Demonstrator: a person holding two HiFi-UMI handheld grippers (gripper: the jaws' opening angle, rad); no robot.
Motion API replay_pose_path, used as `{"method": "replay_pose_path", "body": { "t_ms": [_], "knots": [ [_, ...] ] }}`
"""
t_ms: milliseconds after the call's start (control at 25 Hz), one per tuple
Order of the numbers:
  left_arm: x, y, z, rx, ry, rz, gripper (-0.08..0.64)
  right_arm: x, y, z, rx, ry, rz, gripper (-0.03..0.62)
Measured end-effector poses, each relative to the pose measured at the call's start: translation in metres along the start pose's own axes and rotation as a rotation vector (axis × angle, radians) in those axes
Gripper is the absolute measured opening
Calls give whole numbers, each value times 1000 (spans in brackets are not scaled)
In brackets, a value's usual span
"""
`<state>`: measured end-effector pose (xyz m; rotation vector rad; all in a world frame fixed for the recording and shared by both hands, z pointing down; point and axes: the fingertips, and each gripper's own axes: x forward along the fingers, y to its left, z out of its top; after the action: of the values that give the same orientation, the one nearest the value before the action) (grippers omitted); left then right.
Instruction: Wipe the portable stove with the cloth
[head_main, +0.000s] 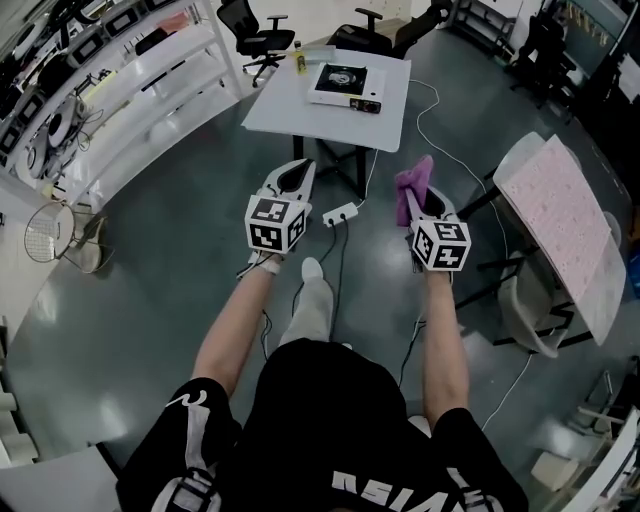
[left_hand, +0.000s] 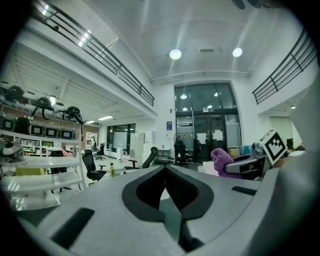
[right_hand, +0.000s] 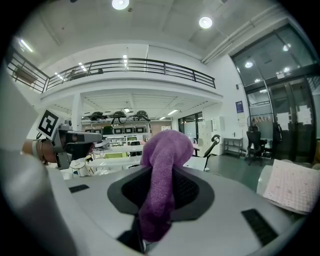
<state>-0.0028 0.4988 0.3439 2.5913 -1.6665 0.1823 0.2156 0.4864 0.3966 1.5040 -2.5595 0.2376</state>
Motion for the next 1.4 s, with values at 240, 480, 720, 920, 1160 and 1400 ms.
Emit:
{"method": "replay_pose_path", "body": {
  "t_ms": [240, 480, 720, 920, 1160, 1400],
  "knots": [
    [51, 22, -6, -15, 2, -12, 5, 50, -22, 3, -6, 17, 4, 106],
    [126, 59, 3, -16, -13, -25, 5, 127, -63, 26, -22, 14, 2, 106],
    [200, 115, 14, -18, -10, -42, 5, 217, -90, 56, -37, 17, -5, 106],
    [259, 150, 14, -26, -1, -60, 5, 282, -111, 71, -45, 18, -6, 106],
    [306, 180, 13, -27, 15, -93, 5, 333, -128, 80, -39, 28, -26, 106],
    [334, 195, 10, -37, 27, -112, 5, 363, -143, 80, -34, 48, -41, 106]
  ]
}}
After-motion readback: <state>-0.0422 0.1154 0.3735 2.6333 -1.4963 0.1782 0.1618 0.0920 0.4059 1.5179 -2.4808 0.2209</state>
